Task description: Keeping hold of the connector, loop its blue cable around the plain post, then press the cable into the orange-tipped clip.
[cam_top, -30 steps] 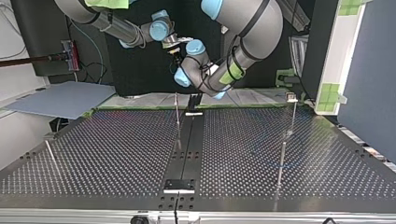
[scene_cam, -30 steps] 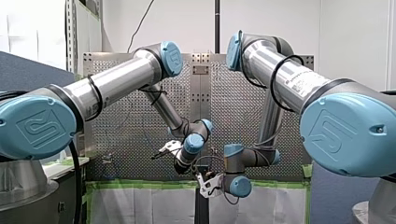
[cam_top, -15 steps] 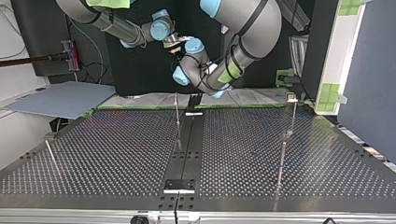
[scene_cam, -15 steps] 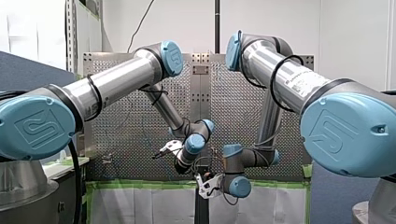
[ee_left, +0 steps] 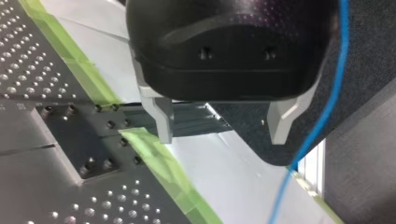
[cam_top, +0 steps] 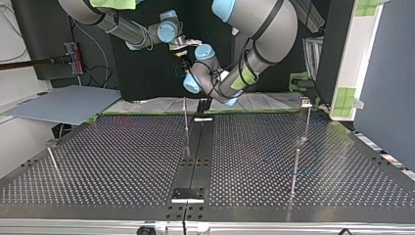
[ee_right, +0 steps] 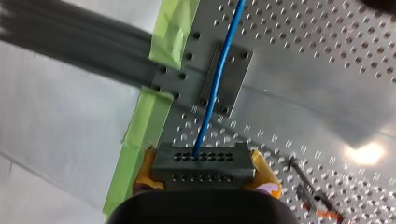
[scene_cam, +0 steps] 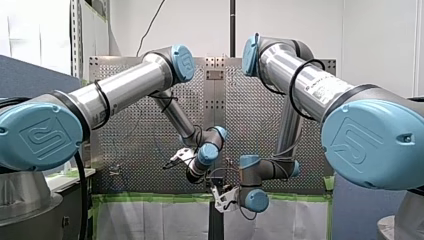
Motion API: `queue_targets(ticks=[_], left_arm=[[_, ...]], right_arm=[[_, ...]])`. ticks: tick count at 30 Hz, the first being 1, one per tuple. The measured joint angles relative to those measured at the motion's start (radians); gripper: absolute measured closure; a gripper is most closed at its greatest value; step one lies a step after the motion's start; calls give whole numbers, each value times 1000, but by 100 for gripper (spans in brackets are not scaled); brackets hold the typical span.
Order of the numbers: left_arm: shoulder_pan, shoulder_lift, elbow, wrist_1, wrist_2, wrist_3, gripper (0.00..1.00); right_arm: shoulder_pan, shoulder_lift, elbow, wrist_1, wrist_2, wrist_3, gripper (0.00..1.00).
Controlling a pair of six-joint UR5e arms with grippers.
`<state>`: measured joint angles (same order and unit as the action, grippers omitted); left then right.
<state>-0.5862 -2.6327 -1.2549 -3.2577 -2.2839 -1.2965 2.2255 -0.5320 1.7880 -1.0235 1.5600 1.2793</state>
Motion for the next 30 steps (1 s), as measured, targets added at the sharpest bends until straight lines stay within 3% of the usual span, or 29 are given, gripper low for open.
queue_targets(ticks=[8,14,24,30], left_arm=[[2,0,1,-74,53,-29,0],[4,0,1,-88,84,-37,0],[13,-5,2,-81,98,1,0],[19,-47,28,-89,97,27,0]], right_arm=[[-2,2,0,-5,49,-8,100],[1,2,0,-12,90,-10,100],[6,3,0,-28,86,-13,100],[7,4,0,-29,81,-16,100]])
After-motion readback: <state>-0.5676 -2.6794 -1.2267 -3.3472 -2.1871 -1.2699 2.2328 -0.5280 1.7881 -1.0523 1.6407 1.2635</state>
